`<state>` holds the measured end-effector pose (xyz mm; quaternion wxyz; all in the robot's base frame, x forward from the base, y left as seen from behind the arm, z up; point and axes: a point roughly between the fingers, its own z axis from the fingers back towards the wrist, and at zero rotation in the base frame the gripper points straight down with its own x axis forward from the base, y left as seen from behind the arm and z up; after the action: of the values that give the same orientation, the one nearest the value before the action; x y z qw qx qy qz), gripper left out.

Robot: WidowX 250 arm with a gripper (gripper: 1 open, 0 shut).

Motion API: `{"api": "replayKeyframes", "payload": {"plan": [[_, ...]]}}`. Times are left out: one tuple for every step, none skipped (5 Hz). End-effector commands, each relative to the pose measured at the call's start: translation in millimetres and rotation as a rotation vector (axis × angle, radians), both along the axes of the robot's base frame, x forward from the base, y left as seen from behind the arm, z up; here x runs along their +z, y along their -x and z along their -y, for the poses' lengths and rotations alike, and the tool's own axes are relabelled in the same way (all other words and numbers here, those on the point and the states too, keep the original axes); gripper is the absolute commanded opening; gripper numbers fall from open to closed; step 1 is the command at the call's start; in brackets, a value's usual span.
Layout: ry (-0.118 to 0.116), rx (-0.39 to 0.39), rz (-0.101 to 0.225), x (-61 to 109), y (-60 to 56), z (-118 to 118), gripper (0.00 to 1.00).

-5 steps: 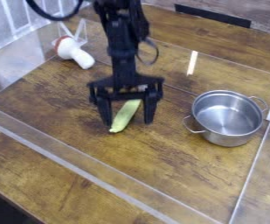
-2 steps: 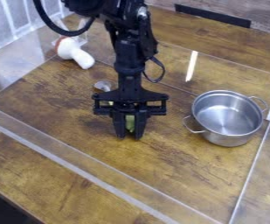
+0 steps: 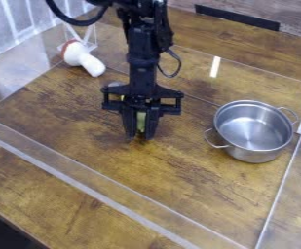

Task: Move the green spoon to the left

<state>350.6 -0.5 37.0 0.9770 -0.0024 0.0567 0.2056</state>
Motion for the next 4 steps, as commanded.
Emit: {"api": "replayKeyframes", "payload": {"plan": [[0.000,-0.041,0.041,26.6,-12.3,-7.4,0.00],[0.007,-0.054,0.019,24.3,-7.7,-6.5,1.00],[0.010,-0.110,-0.007,15.7,-0.9,-3.5,0.00],[0.012,-0.157,-0.018,11.3,5.1,-0.4,0.00]]}}
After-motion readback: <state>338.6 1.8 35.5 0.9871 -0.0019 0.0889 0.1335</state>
